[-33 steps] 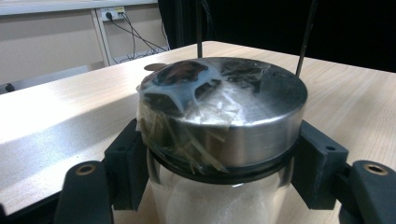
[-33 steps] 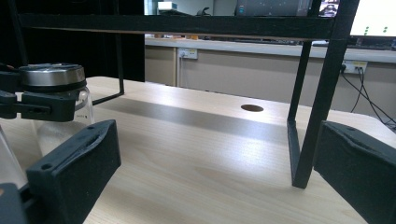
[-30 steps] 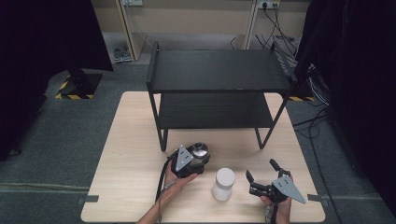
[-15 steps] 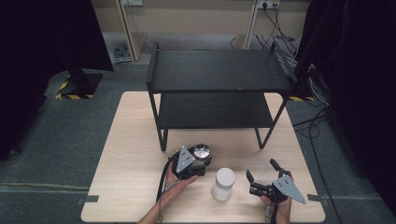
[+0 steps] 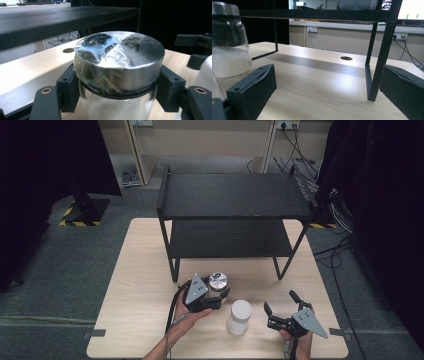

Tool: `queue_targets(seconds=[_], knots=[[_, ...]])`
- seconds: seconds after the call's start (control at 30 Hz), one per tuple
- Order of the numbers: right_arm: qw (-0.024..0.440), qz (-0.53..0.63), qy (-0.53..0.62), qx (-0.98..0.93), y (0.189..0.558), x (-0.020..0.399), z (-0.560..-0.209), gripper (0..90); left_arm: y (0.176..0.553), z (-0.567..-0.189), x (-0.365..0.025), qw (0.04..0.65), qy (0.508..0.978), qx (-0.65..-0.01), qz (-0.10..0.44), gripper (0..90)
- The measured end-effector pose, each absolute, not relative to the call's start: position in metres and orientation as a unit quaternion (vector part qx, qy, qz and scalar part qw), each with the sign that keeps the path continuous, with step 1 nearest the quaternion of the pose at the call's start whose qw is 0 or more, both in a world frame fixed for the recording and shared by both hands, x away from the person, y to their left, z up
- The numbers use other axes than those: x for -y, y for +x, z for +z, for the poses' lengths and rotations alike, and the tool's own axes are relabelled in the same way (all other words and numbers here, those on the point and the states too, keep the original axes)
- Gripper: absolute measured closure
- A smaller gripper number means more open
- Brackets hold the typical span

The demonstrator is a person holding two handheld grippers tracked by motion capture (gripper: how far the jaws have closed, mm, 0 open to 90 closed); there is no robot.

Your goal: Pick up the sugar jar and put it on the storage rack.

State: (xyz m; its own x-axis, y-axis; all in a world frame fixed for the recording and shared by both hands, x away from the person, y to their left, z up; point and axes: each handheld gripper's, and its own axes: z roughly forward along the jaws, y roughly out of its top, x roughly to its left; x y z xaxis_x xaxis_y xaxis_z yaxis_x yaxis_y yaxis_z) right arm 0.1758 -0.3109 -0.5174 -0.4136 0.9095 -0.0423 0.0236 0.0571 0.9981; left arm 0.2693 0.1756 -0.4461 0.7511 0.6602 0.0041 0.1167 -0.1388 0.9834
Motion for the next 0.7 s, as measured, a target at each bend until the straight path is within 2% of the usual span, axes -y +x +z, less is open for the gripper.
queue_targets(seconds=[0.7], knots=[[0.387,0.572,0.381,-0.615,0.176,0.311,-0.517,0.8,0.275,-0.366,-0.196,0.611,0.716,-0.253,0.224,31.2]])
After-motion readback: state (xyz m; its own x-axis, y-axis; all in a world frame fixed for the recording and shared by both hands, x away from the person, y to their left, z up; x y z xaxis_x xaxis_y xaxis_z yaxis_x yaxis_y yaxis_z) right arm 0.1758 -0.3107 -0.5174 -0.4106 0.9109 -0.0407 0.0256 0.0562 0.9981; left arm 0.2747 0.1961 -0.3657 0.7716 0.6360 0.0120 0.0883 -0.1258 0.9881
